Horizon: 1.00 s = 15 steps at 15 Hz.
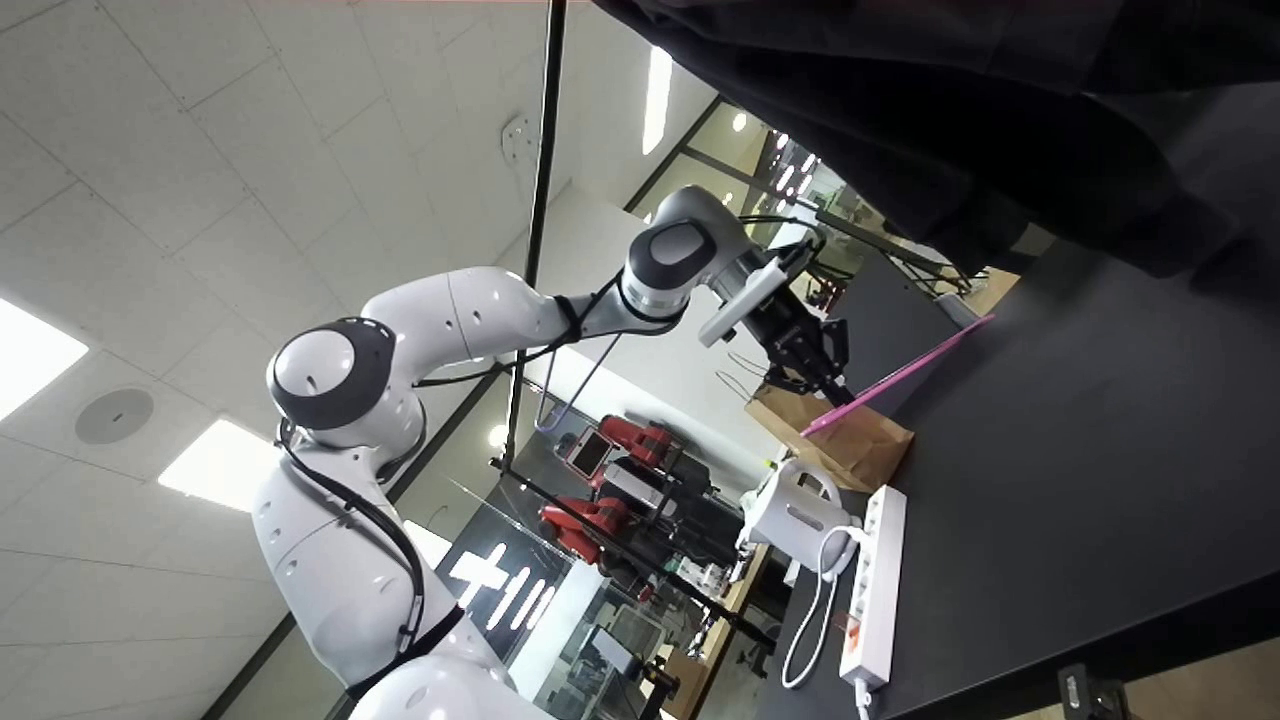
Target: Put the pink hanger on the rack.
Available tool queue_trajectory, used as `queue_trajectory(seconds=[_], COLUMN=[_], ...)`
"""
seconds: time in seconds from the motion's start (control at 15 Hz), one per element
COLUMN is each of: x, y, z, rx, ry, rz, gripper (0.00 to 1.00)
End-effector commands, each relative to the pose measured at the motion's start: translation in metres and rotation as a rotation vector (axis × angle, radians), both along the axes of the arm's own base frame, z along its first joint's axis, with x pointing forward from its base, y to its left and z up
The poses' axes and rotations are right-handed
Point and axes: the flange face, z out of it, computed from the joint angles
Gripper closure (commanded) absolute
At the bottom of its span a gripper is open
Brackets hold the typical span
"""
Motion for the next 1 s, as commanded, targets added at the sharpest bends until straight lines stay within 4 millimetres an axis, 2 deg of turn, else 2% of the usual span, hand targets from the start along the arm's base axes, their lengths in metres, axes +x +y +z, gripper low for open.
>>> queue_trajectory(seconds=[0.0, 0.8, 0.87, 0.93], x=[-0.002, -0.0044, -0.0044, -0.008], y=[-0.0017, -0.0036, -0.0036, -0.0046], z=[0.0022, 0.0049, 0.0049, 0.0055], rx=[0.015, 0.032, 0.032, 0.037], ry=[0.018, 0.037, 0.037, 0.031], rz=[0.012, 0.03, 0.03, 0.039], gripper=[0.92, 0.92, 0.98, 0.98])
